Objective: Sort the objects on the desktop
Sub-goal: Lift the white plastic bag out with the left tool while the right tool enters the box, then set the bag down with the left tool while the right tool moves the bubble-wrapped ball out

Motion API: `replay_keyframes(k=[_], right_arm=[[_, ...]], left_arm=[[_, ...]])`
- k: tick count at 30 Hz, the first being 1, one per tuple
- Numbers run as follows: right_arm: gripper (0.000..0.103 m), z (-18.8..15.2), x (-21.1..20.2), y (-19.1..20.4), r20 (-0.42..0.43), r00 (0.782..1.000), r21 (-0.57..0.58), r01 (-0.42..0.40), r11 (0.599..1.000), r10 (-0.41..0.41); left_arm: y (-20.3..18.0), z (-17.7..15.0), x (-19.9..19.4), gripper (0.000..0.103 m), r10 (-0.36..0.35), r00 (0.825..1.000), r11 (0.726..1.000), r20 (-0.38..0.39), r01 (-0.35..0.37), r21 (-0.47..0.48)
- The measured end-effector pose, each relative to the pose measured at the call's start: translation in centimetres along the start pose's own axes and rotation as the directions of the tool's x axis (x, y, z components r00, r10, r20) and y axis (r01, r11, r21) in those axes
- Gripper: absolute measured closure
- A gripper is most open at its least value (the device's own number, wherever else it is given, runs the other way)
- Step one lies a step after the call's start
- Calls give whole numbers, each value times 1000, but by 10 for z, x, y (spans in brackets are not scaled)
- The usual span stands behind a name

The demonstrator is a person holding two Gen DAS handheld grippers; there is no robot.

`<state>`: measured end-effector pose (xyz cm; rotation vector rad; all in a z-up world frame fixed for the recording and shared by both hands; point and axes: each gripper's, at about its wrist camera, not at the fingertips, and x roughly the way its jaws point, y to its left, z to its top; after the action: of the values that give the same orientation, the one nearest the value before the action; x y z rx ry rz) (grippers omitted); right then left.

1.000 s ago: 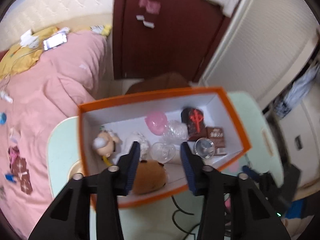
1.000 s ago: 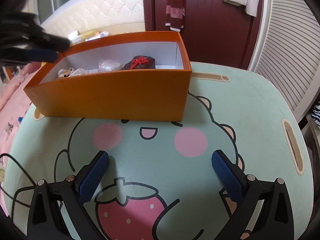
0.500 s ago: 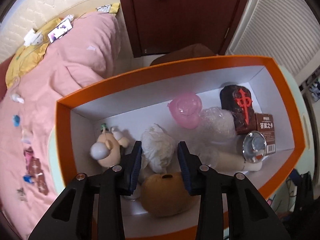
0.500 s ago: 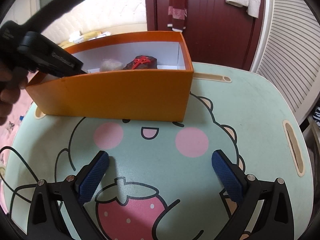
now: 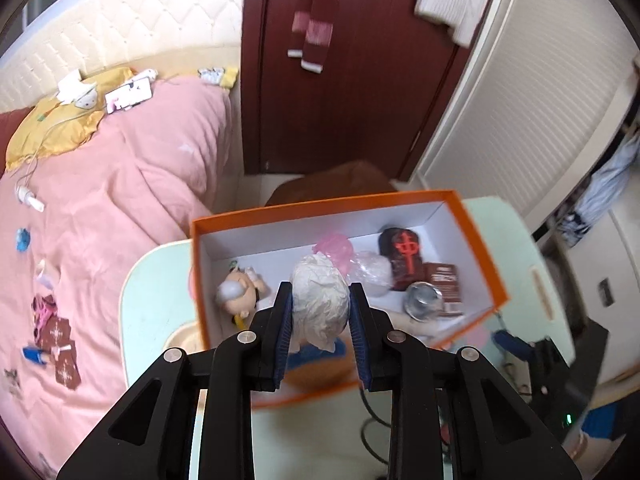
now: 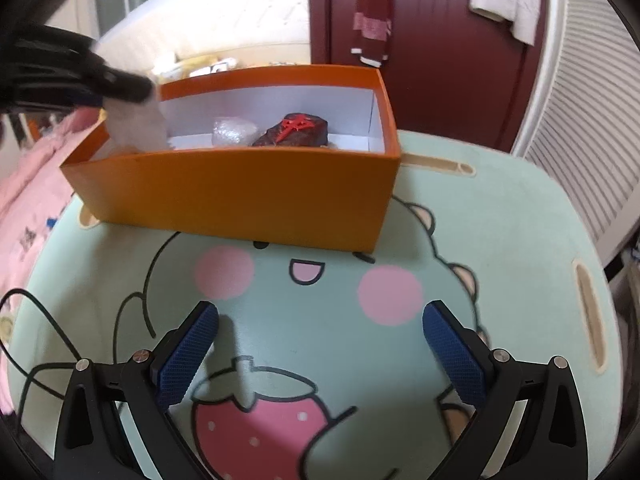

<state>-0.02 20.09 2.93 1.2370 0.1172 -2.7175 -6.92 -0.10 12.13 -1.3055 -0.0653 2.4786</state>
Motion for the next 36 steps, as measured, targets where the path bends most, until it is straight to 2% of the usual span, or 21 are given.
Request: replay_keyframes(k=[3, 8, 12, 14, 16, 24, 26, 28, 30, 31, 32, 36], right_arm=[[3, 6, -13, -6, -19, 998, -21, -63, 998, 63], [23, 27, -38, -18, -57, 973, -19, -223, 975, 222], [31, 63, -47, -19, -28, 955, 2, -294, 956, 294], [42, 85, -42, -12, -30, 954, -23, -298, 954, 297], [47, 97, -29, -2, -58, 954, -60, -297, 953, 294], [56, 131, 34, 40, -196, 945, -209, -302, 930, 263], [57, 138, 48, 49, -223, 942, -241, -303, 922, 251], [57, 140, 58, 54, -233, 943, -261, -296, 919, 238], [58, 141, 69, 58, -251, 946, -282, -274, 919, 205], [61, 141, 75, 60, -261, 947, -293, -260, 920, 185], [69, 141, 78, 61, -265, 949, -301, -249, 920, 170], [71, 143, 81, 58, -265, 950, -296, -241, 924, 163]], left_arm=[[9, -15, -13, 74, -34, 999, 999, 6, 35, -30], [19, -48, -13, 74, -61, 998, 996, -5, 60, -69], [22, -75, 1, 74, -82, 997, 991, -10, 80, -106], [25, -86, 9, 74, -78, 997, 990, -18, 75, -116], [28, -94, 16, 74, -68, 997, 990, -23, 65, -124], [34, -106, 34, 74, -71, 997, 990, -39, 66, -123], [36, -107, 33, 68, -75, 997, 989, -29, 71, -131], [38, -107, 32, 46, -78, 997, 986, -18, 75, -147], [40, -108, 29, 37, -79, 997, 984, -4, 77, -158], [41, -108, 28, 37, -79, 997, 983, 3, 79, -164], [42, -108, 27, 37, -79, 997, 982, 10, 80, -169], [46, -109, 24, 37, -78, 997, 978, 20, 80, -191]])
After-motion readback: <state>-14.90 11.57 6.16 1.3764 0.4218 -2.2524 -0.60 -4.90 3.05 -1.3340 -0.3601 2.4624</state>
